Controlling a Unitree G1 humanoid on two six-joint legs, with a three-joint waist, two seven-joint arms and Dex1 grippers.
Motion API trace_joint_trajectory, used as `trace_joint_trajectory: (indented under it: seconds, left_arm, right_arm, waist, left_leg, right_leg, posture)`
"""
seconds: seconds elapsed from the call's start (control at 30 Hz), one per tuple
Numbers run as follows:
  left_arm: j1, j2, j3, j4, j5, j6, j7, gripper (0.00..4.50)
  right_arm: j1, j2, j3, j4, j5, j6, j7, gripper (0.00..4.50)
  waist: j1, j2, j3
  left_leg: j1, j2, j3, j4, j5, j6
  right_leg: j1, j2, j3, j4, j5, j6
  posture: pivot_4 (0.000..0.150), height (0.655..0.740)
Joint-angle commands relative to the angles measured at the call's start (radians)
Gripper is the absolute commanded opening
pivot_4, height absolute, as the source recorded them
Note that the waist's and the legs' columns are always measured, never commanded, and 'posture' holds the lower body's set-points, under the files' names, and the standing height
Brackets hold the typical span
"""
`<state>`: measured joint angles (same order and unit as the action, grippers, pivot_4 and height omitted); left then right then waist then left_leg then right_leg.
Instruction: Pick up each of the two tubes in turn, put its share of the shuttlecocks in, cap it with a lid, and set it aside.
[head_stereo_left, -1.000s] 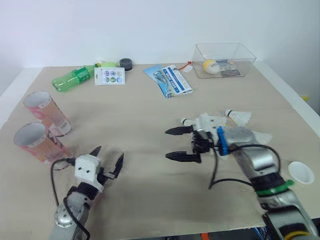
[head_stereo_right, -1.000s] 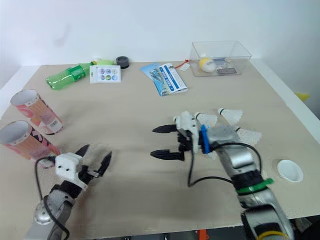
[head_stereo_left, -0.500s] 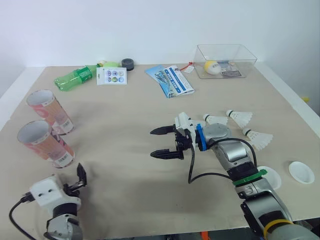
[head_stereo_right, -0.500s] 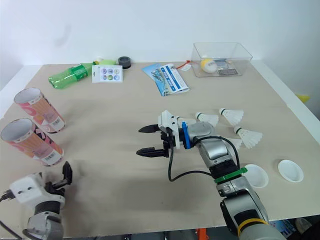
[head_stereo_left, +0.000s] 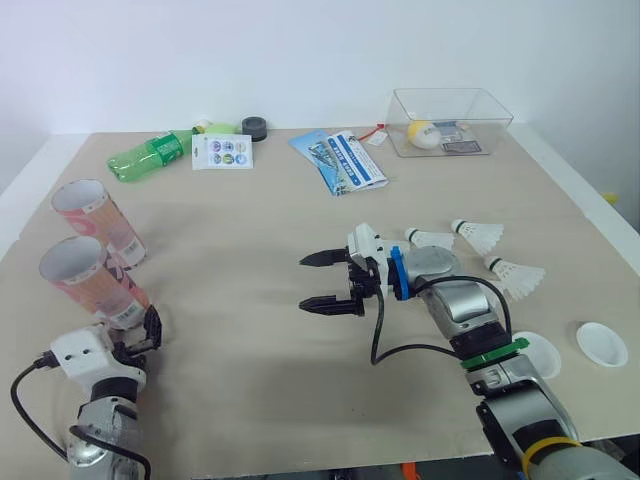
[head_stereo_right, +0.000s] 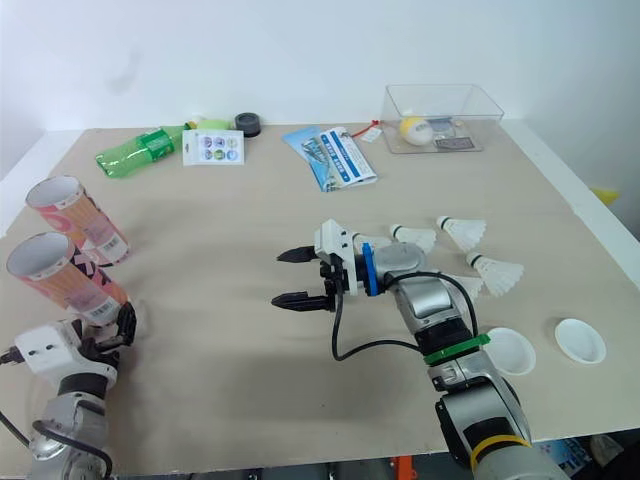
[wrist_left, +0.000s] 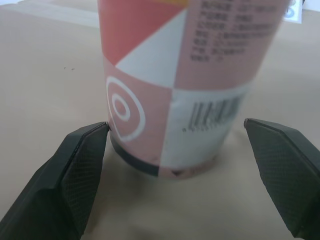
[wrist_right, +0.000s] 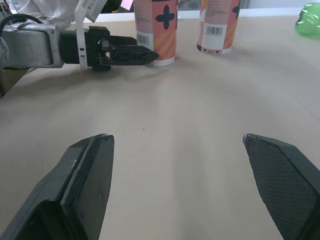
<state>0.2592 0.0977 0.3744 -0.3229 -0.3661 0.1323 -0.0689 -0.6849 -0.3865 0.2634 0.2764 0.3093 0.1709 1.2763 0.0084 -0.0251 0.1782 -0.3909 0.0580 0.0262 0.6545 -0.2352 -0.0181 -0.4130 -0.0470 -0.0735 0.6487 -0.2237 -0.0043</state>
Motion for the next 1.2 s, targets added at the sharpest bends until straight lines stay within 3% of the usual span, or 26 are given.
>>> trace_joint_trajectory:
  seconds: [0.03,0.6,0.73,0.9,1.07,1.2]
  left_arm:
    - [-0.007,0.033,0.026,0.045,-0.026,0.013,-0.04,4.5]
    - [-0.119,0.254,0.026,0.279,-0.018,0.003,-0.279,4.5]
    - [-0.133,0.284,0.024,0.306,-0.02,0.005,-0.322,3.34]
    - [-0.109,0.29,-0.002,0.281,-0.01,-0.005,-0.367,3.34]
    - [-0.077,0.333,-0.102,0.243,0.068,-0.069,-0.454,3.34]
    - [-0.109,0.387,-0.281,0.18,0.142,-0.11,-0.586,3.34]
  right_arm:
    - [-0.003,-0.004,-0.033,-0.041,0.005,-0.014,-0.009,4.43]
    - [0.021,-0.018,-0.039,-0.068,0.014,-0.014,-0.015,4.43]
    - [0.028,-0.022,-0.041,-0.075,0.014,-0.014,-0.017,4.5]
    - [0.033,-0.028,-0.045,-0.081,0.013,-0.013,-0.022,4.5]
    - [0.038,-0.038,-0.05,-0.083,0.011,-0.015,-0.026,4.5]
    - [0.048,-0.062,-0.074,-0.116,0.022,-0.001,-0.026,4.5]
  waist:
    - [0.0,0.0,0.0]
    - [0.0,0.004,-0.002]
    - [0.001,0.005,-0.003]
    - [0.0,0.005,-0.003]
    - [0.001,0.005,-0.003]
    - [0.007,0.006,-0.003]
  left_leg:
    - [0.0,0.001,0.0,0.0,0.0,0.0]
    - [0.001,0.007,0.001,-0.001,0.001,0.001]
    - [0.001,0.007,0.001,-0.001,0.001,0.001]
    - [0.001,0.007,0.004,-0.001,0.001,0.001]
    - [0.0,0.006,0.009,-0.002,0.0,-0.001]
    - [-0.001,0.003,0.011,-0.002,-0.001,-0.002]
  right_leg:
    - [0.0,0.001,0.0,0.0,0.0,0.0]
    - [-0.006,0.012,0.008,0.002,0.005,-0.01]
    - [-0.007,0.012,0.008,0.002,0.006,-0.009]
    - [-0.008,0.012,0.011,0.002,0.006,-0.009]
    - [-0.011,0.011,0.015,0.002,0.006,-0.009]
    - [-0.011,0.007,0.016,0.0,0.006,-0.007]
  posture:
    - [0.15,0.74]
    - [0.15,0.74]
    - [0.15,0.74]
    - [0.15,0.74]
    - [0.15,0.74]
    - [0.15,0.74]
